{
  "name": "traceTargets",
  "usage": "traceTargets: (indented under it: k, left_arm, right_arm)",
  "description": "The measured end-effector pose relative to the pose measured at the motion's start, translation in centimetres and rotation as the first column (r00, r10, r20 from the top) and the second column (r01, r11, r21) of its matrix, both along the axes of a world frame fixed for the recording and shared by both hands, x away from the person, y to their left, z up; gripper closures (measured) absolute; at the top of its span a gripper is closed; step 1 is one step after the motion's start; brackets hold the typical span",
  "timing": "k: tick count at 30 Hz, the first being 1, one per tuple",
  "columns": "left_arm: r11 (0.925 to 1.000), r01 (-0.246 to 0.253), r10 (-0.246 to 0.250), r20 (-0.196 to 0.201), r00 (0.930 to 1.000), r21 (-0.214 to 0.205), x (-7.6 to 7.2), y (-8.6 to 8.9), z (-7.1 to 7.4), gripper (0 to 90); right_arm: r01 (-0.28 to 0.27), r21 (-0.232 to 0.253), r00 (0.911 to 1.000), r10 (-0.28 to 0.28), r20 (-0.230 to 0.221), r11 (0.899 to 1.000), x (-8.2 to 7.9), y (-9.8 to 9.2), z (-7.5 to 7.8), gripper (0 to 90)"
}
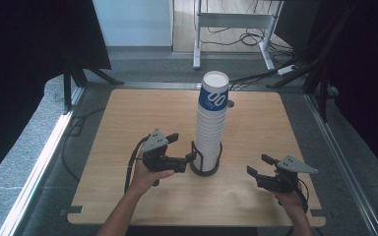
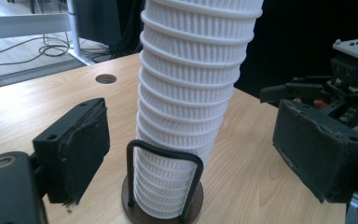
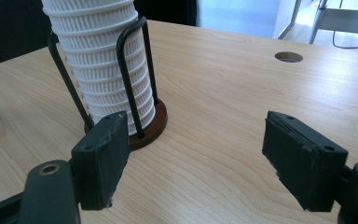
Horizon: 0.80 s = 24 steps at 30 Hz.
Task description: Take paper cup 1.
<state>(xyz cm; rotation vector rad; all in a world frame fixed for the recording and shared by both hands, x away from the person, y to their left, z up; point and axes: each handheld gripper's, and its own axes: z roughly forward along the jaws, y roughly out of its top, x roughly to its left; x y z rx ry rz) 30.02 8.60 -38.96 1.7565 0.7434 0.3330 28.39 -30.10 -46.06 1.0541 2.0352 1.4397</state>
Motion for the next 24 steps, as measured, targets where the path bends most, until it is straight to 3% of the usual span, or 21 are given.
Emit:
traceTargets:
  k: [13, 24]
  left_arm:
    - [0.9995, 0.030, -0.030, -0.022, 0.9993, 0.013, 2.1, -2.4, 0.4, 11.0]
    - [0.9970, 0.053, -0.052, -0.017, 0.9985, 0.057, 3.8, -4.7, 0.0, 8.5]
  right_arm:
    - [-0.008, -0.024, 0.9998, 0.008, -0.015, 1.000, 0.1, 0.4, -0.4, 24.1]
    - [-0.022, -0.036, 0.9992, 0.021, -0.035, 0.999, 0.3, 0.6, -0.6, 24.2]
